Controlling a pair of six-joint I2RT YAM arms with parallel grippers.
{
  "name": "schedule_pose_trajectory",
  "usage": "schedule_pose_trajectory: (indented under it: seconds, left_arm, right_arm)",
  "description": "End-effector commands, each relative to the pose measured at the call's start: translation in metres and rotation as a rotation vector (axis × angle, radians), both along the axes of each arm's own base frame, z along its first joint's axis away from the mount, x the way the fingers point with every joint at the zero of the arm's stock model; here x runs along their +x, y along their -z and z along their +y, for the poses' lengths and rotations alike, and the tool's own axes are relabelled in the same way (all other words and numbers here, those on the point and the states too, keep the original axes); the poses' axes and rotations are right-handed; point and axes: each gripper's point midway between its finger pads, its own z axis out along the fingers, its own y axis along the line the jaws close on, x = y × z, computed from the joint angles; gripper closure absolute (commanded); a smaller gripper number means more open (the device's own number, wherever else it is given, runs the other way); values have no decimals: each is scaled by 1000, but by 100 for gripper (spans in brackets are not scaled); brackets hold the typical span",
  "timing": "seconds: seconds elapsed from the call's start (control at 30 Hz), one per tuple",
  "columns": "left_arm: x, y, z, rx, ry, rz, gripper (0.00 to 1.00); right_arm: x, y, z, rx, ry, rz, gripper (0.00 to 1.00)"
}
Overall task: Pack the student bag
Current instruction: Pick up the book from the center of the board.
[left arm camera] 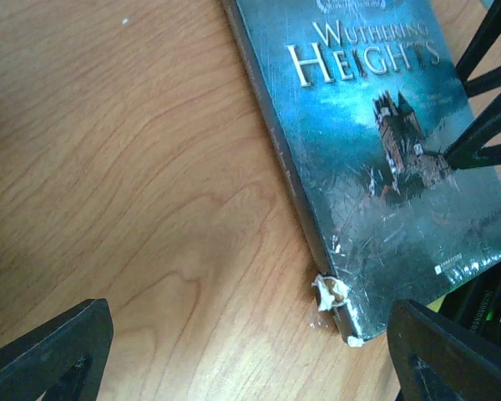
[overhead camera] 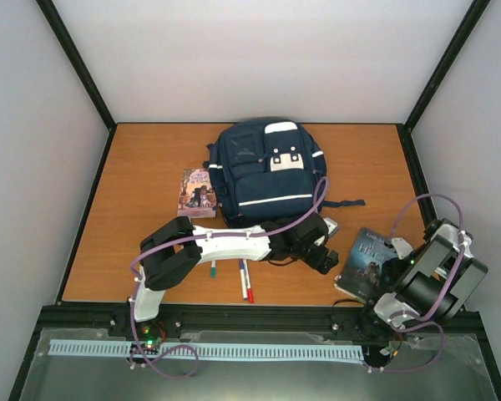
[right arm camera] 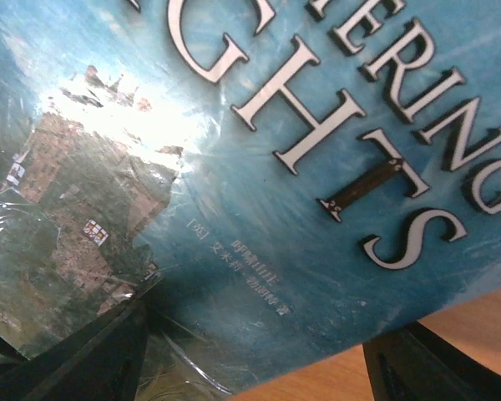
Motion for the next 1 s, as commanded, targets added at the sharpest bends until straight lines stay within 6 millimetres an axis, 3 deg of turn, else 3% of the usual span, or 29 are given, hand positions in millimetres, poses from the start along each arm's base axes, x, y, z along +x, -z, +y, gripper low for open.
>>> schedule_pose_trajectory:
  seconds: [0.0,0.1,0.27,0.4,0.53,0.7,0.87,0.97]
  left_arm:
    - [1,6,-1,-6,-44,30,7]
    - [-1,7,2,-8,-51,40,7]
    - [-1,9,8,-1,-70,44,7]
    - [-2,13,10,5,-79,56,7]
    - [-2,14,9,-4,-87,73,7]
    - [7,11,12,-20,-133,86,5]
    - [30,18,16,-85,-236,202,3]
    - [37,20,9,-150,-257,268,4]
  right_arm:
    - [38,2,-4,-22,-7,-94,29]
    - [51,7,3,-16,-28,-84,30]
    - [89,6,15,40,-14,-109,33]
    - [131,-7,17,80,24,-182,34]
    - [156,-12,10,64,93,-222,32]
    - [153,-28,-2,-13,111,-271,28]
    - [141,-45,-1,2,114,-290,28]
    - [140,-50,-3,-9,113,-327,29]
